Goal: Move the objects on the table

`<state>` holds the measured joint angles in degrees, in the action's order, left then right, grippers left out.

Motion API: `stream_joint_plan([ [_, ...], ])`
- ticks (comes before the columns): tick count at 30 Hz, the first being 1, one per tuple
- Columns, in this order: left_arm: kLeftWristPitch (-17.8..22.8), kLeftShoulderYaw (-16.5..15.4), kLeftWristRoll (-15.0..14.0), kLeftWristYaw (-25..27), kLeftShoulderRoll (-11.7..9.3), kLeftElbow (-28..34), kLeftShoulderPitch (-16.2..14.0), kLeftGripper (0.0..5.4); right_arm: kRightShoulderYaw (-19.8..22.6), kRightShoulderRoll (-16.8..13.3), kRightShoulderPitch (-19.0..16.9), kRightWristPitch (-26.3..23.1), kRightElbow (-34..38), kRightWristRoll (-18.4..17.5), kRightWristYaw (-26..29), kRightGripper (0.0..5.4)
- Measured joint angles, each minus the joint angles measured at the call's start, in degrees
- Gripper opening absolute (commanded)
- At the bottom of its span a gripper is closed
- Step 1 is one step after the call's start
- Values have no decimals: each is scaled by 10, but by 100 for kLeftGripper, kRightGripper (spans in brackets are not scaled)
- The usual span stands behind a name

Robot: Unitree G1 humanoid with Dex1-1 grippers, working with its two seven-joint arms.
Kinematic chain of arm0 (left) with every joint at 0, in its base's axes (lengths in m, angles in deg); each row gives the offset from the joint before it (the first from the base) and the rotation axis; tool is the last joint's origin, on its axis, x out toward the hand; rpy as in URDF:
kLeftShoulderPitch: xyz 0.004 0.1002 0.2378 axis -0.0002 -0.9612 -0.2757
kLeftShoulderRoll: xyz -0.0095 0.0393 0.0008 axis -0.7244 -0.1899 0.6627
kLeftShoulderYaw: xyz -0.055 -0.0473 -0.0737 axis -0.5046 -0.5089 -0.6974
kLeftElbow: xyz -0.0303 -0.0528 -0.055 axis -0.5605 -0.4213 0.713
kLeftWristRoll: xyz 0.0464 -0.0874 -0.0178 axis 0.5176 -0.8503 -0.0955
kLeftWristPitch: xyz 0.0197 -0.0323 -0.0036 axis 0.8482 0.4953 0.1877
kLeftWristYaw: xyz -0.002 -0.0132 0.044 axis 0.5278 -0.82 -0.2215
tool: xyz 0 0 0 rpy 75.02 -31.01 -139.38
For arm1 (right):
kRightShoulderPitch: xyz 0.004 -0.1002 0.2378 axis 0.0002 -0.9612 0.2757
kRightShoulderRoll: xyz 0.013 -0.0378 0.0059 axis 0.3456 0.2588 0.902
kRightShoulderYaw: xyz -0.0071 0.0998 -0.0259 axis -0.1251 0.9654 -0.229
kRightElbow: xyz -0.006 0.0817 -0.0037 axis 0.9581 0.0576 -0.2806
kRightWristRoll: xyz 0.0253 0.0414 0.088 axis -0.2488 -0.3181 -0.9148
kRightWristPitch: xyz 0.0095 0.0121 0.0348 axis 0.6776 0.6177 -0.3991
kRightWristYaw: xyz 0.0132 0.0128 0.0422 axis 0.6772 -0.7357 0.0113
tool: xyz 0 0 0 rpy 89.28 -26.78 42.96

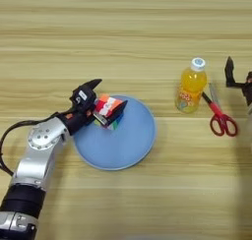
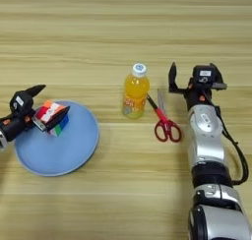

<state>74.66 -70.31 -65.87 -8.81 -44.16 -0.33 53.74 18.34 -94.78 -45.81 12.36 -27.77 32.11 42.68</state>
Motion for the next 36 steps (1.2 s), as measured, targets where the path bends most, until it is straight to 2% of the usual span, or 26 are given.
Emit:
stream_joint_plan([
  [11, 1, 15, 2, 7, 4, -2, 0, 540, 0, 1, 0, 0, 0, -1, 0, 539],
  [20, 5, 19, 21, -1, 5, -40, 0, 540, 0, 1, 0, 0, 0, -1, 0, 539],
  [31, 5, 20, 26, -6, 5, -56, 0, 540, 0, 1, 0, 0, 0, -1, 0, 539],
  [36, 4, 20, 26, -7, 6, -56, 0, 481, 0, 1, 0, 0, 0, -1, 1, 540],
])
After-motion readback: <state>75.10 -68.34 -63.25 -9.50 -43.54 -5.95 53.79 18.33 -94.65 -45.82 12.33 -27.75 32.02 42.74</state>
